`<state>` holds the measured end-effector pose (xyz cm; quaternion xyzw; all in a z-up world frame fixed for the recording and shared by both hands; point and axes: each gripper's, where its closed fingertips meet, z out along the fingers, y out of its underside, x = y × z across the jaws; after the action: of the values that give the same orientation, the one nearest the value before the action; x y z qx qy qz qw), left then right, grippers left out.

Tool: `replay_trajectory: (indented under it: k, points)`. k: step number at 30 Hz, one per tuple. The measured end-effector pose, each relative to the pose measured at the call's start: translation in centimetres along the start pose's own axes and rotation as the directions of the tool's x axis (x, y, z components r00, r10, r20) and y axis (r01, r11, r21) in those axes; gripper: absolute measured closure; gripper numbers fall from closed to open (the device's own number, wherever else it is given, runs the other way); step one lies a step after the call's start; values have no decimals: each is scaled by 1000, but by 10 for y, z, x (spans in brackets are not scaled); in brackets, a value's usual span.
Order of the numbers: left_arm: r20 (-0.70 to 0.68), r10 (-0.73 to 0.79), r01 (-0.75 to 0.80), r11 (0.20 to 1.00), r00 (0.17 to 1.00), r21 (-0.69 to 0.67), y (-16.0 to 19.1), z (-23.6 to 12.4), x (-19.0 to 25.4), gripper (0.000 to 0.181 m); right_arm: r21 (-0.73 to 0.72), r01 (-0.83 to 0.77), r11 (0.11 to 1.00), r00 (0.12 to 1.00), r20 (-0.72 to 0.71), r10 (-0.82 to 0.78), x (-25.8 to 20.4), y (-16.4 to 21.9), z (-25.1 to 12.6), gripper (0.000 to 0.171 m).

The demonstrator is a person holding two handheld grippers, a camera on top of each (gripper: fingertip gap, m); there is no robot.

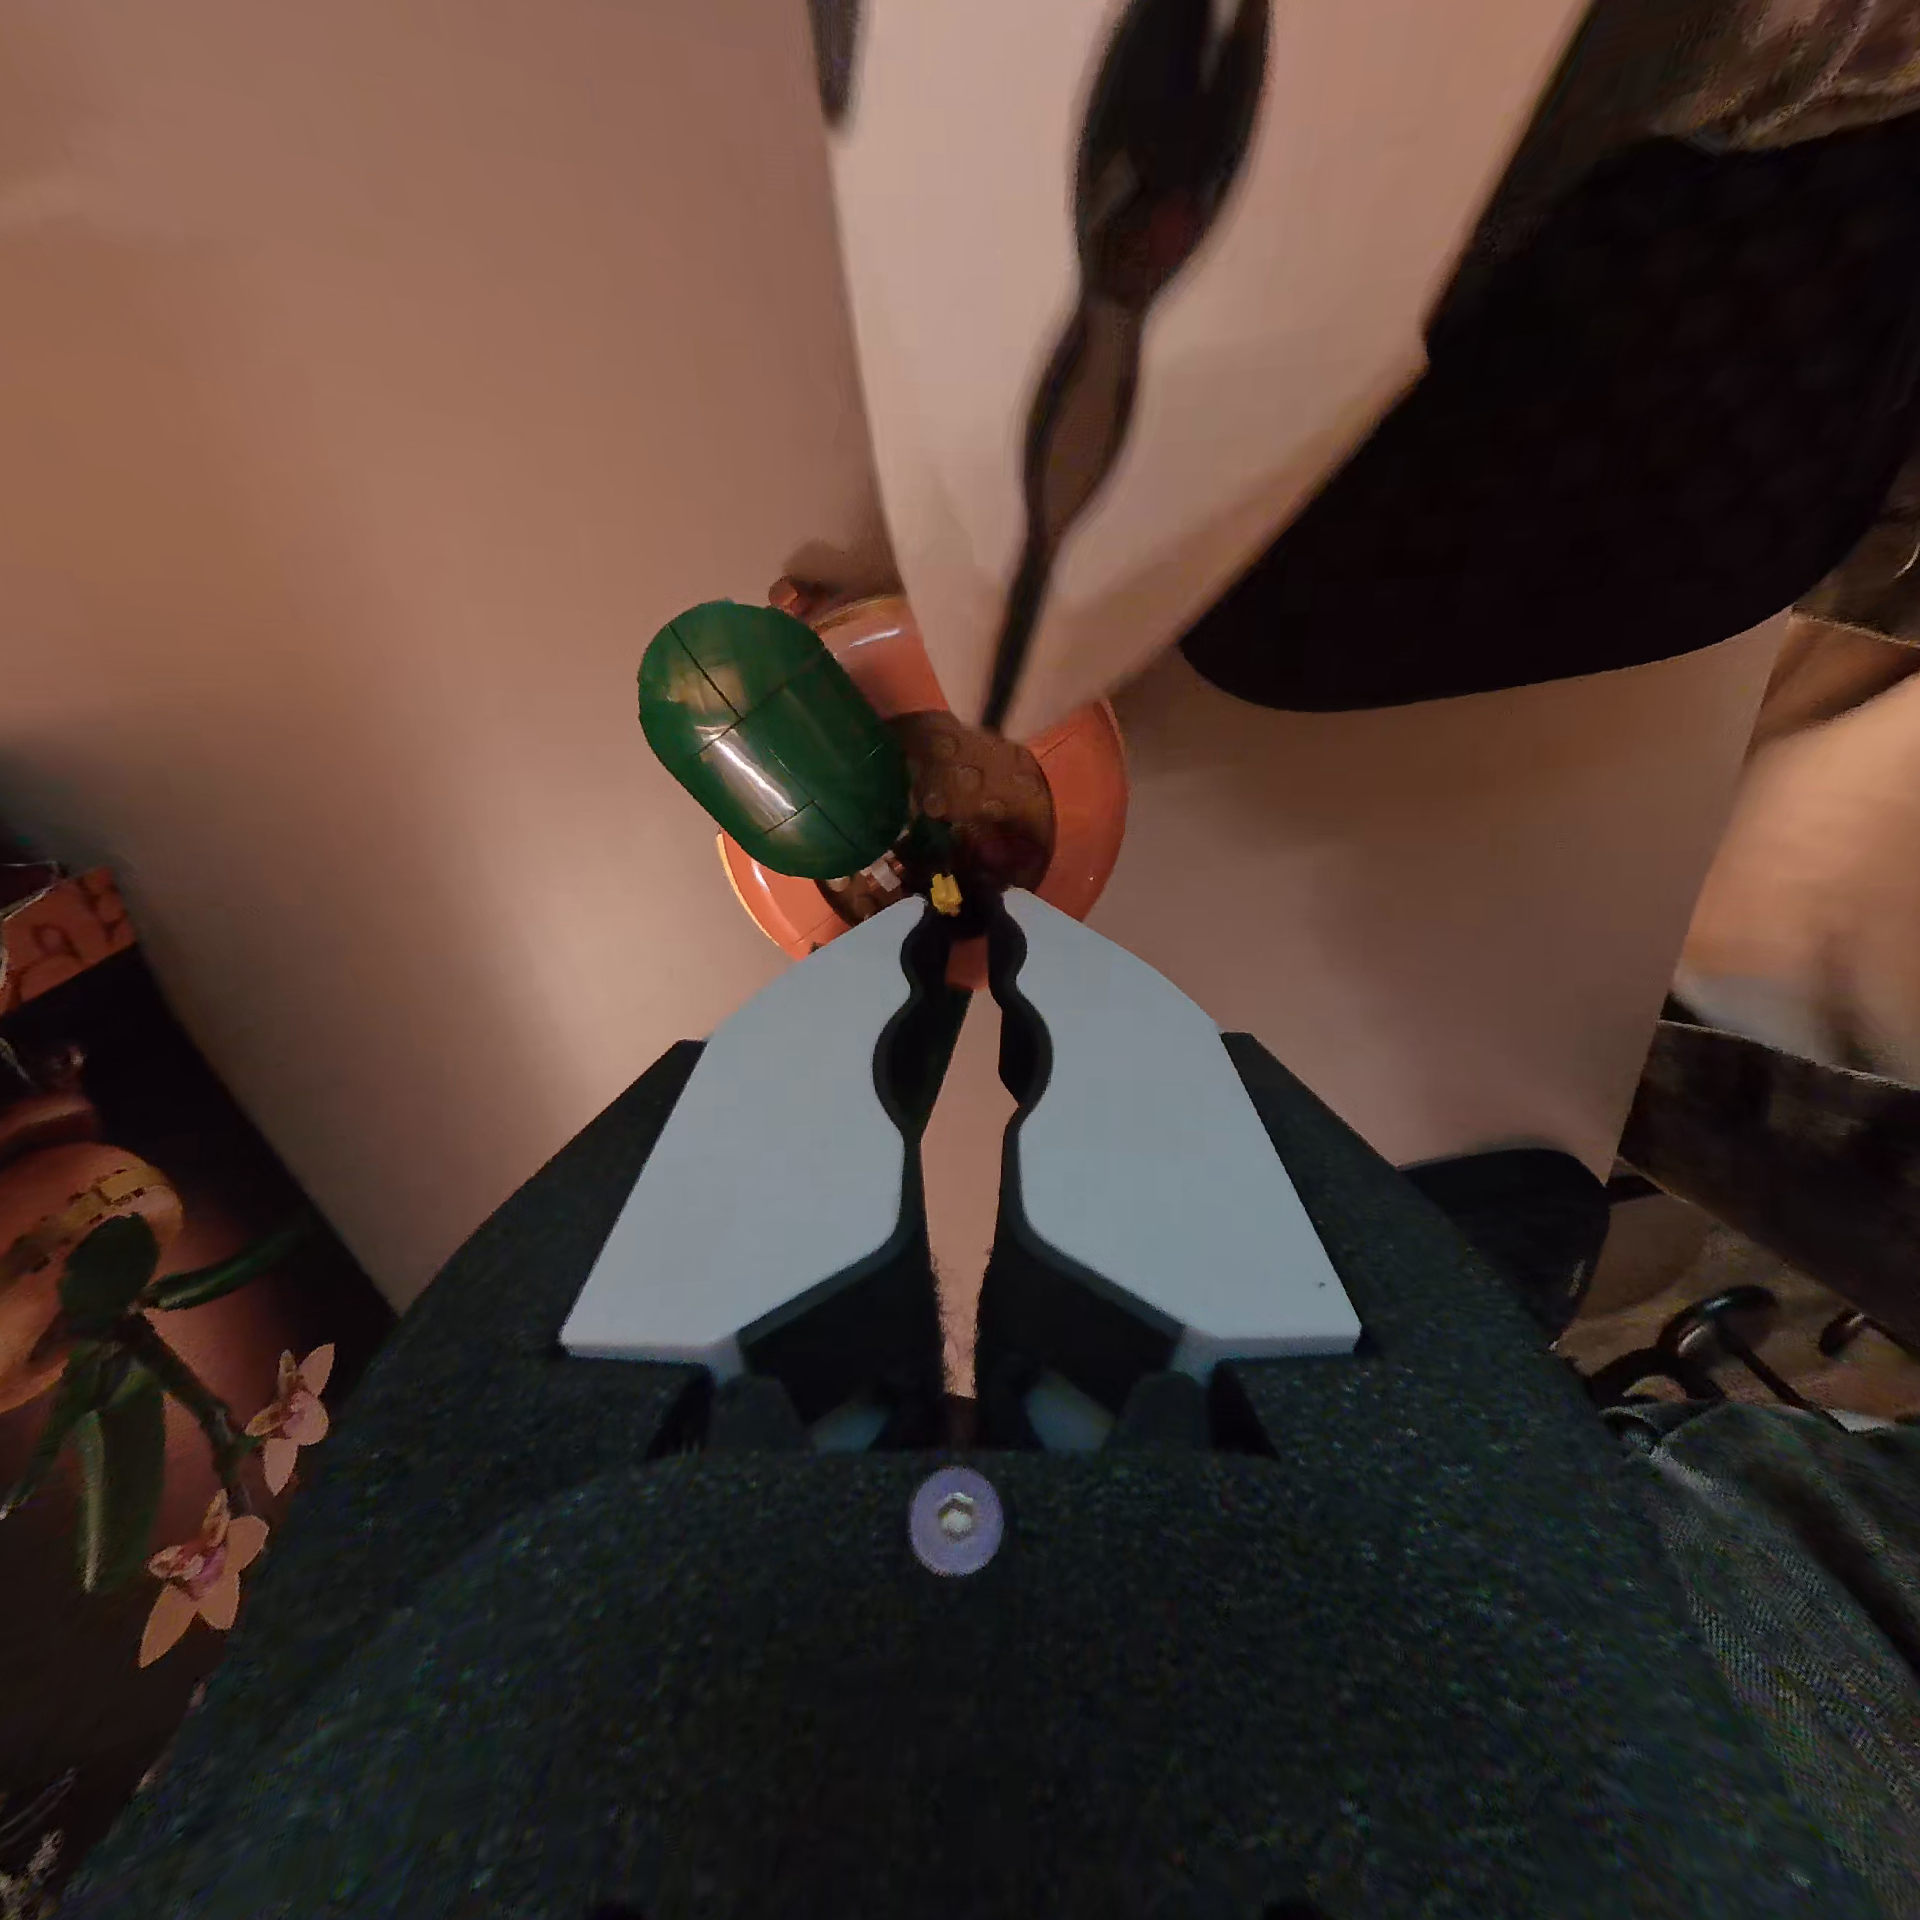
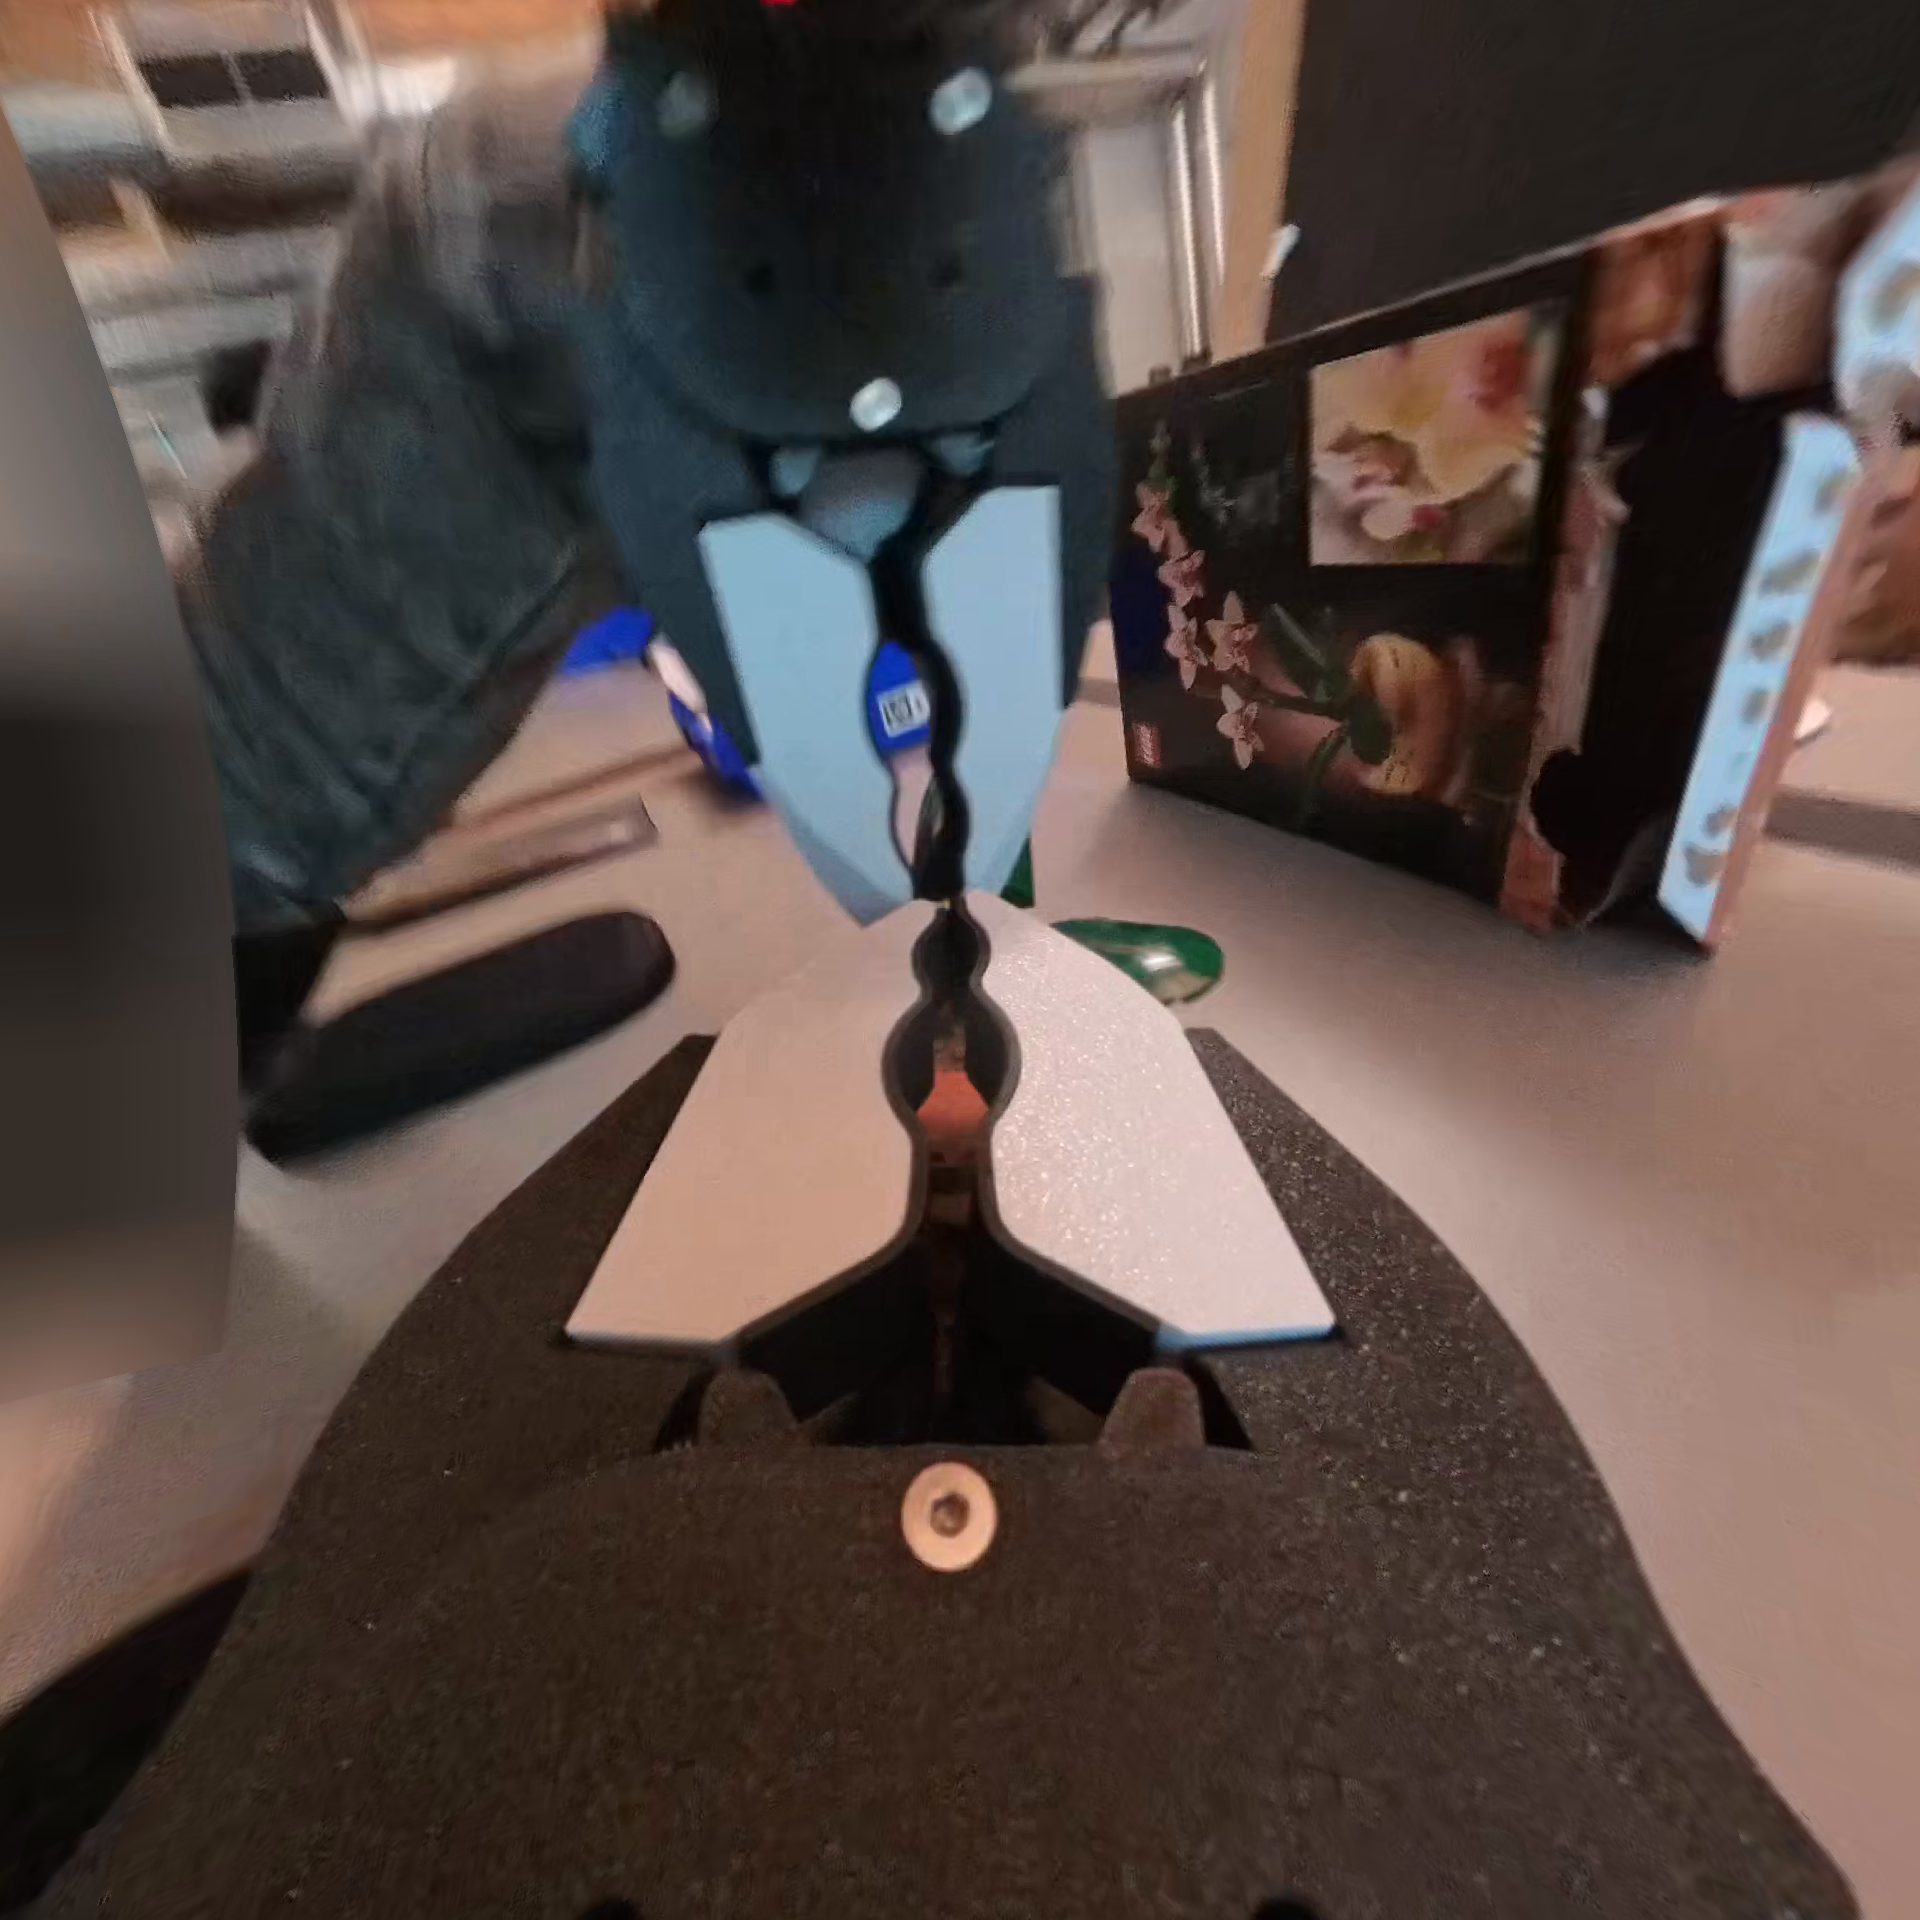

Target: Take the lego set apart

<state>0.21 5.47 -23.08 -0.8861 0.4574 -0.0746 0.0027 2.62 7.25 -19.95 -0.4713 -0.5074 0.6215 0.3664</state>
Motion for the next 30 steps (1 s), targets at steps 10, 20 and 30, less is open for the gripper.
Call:
replay_trajectory:
  k: [10, 20, 30]
  points:
    - [-21, -24, 25, 998, 999, 57, 0, 0, 0, 173, -295, 318, 901, 932, -77, -354, -5, 32, 21, 155]
    - [-28, -23, 25, 997, 999, 66, 0, 0, 0, 173, -345, 362, 866, 902, -103, -418, -4, 36, 23, 165]
    - [-24, -26, 26, 1000, 999, 5, 0, 0, 0, 173, -295, 481, 826, 849, -78, -522, -7, 34, 23, 167]
